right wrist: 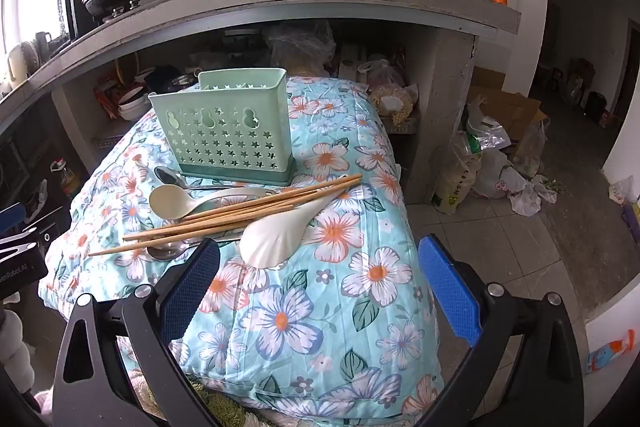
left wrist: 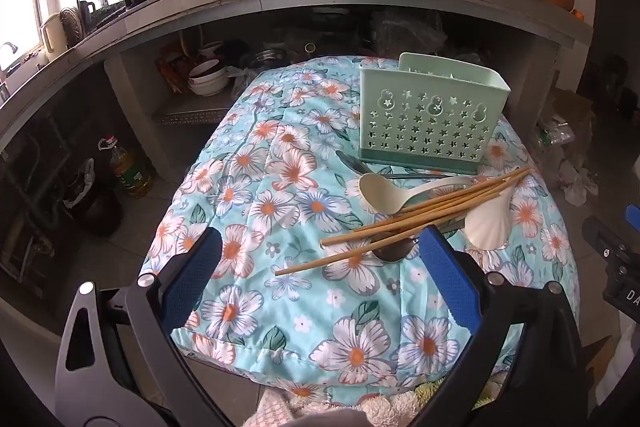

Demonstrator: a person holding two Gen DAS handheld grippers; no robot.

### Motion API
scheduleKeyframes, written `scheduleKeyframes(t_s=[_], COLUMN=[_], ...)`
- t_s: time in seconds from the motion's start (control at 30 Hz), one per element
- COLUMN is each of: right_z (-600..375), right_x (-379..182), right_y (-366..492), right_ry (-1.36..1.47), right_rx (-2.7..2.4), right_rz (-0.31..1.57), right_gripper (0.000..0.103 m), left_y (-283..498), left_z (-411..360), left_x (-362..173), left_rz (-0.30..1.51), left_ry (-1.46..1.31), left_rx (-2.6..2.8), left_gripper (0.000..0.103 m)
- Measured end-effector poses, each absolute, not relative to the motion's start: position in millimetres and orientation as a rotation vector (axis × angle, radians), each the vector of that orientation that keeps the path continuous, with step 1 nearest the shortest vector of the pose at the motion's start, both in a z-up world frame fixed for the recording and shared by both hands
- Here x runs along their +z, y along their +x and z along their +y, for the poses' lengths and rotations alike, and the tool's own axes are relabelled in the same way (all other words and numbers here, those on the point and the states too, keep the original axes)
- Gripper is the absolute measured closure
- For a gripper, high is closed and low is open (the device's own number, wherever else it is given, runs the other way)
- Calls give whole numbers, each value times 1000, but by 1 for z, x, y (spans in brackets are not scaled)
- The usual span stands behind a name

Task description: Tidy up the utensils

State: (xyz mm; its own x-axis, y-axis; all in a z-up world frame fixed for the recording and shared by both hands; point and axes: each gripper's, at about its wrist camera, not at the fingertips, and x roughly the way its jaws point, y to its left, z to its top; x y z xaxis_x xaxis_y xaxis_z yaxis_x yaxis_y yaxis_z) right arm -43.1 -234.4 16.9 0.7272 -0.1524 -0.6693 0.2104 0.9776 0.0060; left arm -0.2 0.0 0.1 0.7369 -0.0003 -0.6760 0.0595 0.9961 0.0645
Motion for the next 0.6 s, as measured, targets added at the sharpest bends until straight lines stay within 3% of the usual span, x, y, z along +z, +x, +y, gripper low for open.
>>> scheduleKeyframes(t_s=[0.6], right_z=[-234], right_x=[18], right_y=[-43], right_ry=[85], right_rx=[-199], right_rz=[727], right_gripper=[6], left_y=[1], left_z=[-3], left_x=[-1], left_rz=[748], left_ry=[91], left_rx=[-34], left_gripper=[8])
